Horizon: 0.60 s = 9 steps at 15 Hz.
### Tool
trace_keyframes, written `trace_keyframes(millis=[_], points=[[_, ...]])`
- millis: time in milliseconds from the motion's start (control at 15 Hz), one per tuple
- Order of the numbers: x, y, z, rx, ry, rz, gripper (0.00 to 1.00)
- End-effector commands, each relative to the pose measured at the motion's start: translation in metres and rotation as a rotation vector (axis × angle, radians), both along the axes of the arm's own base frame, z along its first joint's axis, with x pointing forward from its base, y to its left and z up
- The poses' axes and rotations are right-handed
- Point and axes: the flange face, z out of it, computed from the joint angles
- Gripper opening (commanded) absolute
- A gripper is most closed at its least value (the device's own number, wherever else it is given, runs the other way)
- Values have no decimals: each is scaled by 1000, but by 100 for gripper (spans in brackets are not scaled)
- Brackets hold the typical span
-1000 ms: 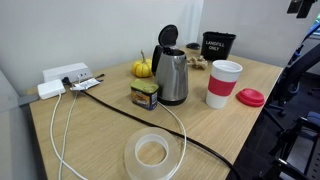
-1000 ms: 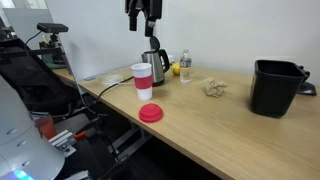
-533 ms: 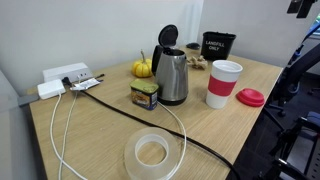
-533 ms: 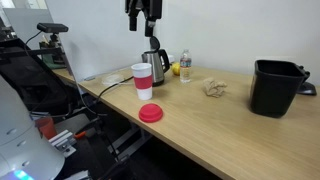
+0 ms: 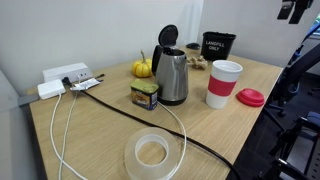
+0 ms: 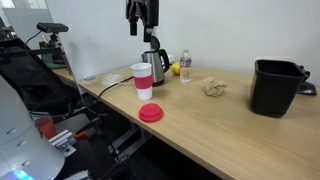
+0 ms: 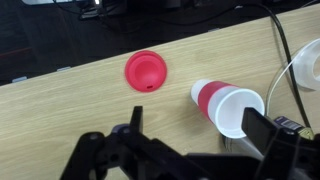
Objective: Cover the cup with the pink cover
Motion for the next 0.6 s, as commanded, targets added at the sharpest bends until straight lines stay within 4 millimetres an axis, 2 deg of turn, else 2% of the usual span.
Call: trace_keyframes(millis=[0, 267, 467, 533], points=[[-10, 16, -18, -20, -36, -67, 100], [-28, 32, -53, -56, -40, -123, 100], [-37, 35, -87, -71, -45, -180, 100], [-22, 34, -86, -73, -44, -196, 100]])
